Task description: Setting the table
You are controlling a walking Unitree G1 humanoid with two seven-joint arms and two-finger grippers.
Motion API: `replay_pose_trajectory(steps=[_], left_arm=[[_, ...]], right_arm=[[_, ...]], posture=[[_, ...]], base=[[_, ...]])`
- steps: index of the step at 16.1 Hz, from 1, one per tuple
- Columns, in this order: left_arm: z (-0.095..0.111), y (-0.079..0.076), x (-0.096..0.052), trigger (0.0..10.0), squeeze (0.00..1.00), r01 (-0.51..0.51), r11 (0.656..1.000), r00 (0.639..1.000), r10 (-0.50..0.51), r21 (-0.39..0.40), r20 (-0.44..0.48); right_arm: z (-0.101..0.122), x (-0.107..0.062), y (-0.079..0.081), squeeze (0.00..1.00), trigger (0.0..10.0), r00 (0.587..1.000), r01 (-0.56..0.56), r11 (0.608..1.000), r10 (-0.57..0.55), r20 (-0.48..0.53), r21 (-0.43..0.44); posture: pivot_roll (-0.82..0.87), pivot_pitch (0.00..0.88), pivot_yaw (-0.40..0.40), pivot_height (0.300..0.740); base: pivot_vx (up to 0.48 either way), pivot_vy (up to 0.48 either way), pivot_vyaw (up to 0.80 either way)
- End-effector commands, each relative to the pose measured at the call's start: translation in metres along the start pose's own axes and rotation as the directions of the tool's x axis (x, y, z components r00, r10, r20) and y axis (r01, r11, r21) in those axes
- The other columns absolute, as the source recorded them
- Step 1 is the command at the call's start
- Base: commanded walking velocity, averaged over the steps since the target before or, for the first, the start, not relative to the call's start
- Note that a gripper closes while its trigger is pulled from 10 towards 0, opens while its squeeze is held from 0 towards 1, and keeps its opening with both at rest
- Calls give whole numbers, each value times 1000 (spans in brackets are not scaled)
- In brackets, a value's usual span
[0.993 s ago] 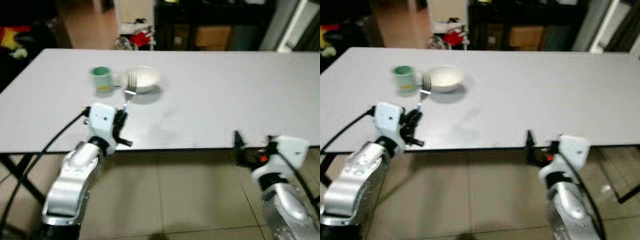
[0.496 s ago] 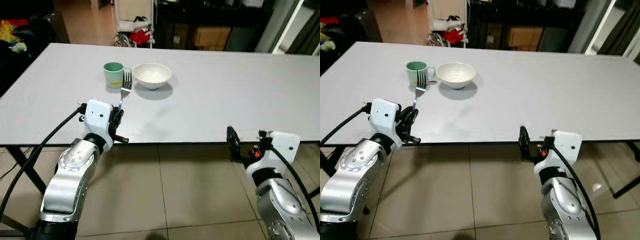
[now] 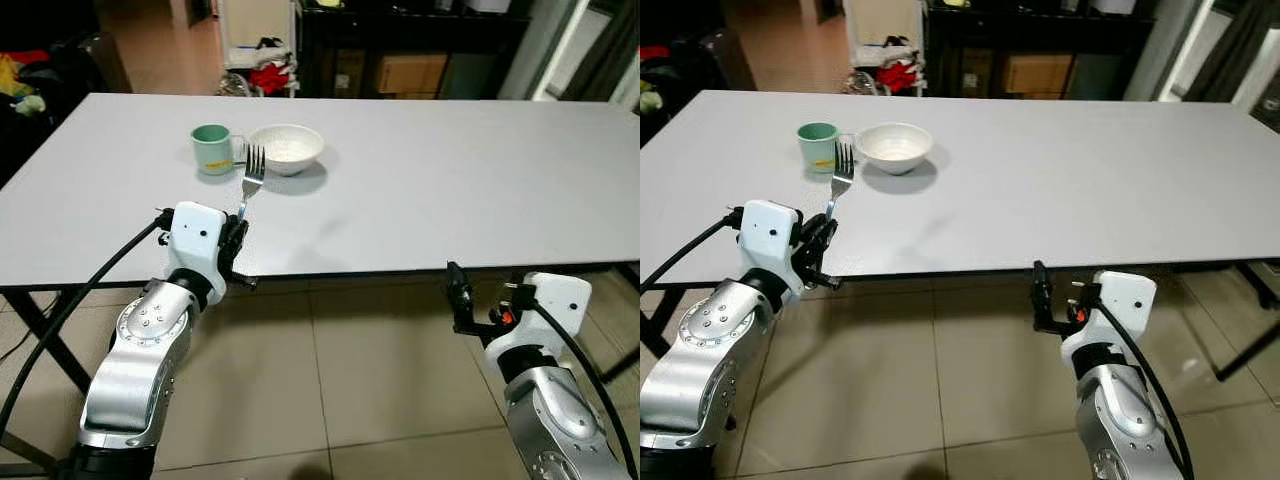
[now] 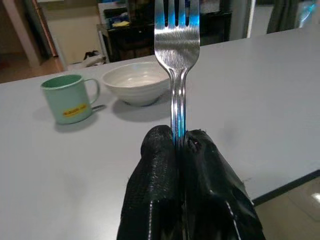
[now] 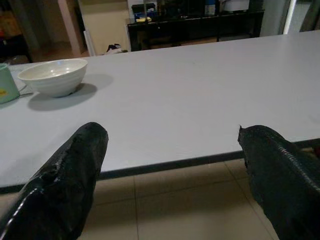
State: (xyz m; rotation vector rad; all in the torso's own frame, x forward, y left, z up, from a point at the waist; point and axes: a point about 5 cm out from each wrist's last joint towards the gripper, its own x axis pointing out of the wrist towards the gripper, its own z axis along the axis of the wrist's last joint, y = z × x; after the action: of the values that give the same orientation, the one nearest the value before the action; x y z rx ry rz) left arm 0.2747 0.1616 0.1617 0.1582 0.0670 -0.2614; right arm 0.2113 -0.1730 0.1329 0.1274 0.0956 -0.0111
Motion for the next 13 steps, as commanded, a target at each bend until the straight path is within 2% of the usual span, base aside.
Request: replay_pose_trajectory(steps=[1, 3, 5, 7, 13], left_arm=[[7, 3, -2, 10000, 0, -14, 1000, 999, 14, -7, 33], [8, 7, -4, 10000, 0, -17, 1000, 999, 18, -4, 36], [6, 9, -5, 10000, 0, -24, 1000, 999, 24, 0, 31], [4, 10, -6, 10000, 0, -27, 1000, 999, 27, 3, 23], [-4, 7, -10, 10000, 0, -19, 1000, 1000, 19, -18, -7]], right_arm=[[2, 0, 0, 0, 10000, 1000, -9, 1000, 10, 12, -27], [2, 3, 3, 0, 10000, 999, -51, 996, 51, -4, -69], [1, 4, 5, 0, 10000, 998, -62, 996, 61, -4, -57], [0, 3, 4, 0, 10000, 998, -64, 998, 64, -6, -26], [-2, 2, 6, 0, 10000, 996, -88, 995, 88, -8, -49]], posture=[[-118, 0, -14, 740], [-114, 0, -18, 740], [-110, 0, -25, 740], [-109, 0, -27, 740], [-104, 0, -48, 740]], base=[[0, 0, 0], [272, 0, 800], [287, 0, 800], [300, 0, 0], [303, 0, 0]])
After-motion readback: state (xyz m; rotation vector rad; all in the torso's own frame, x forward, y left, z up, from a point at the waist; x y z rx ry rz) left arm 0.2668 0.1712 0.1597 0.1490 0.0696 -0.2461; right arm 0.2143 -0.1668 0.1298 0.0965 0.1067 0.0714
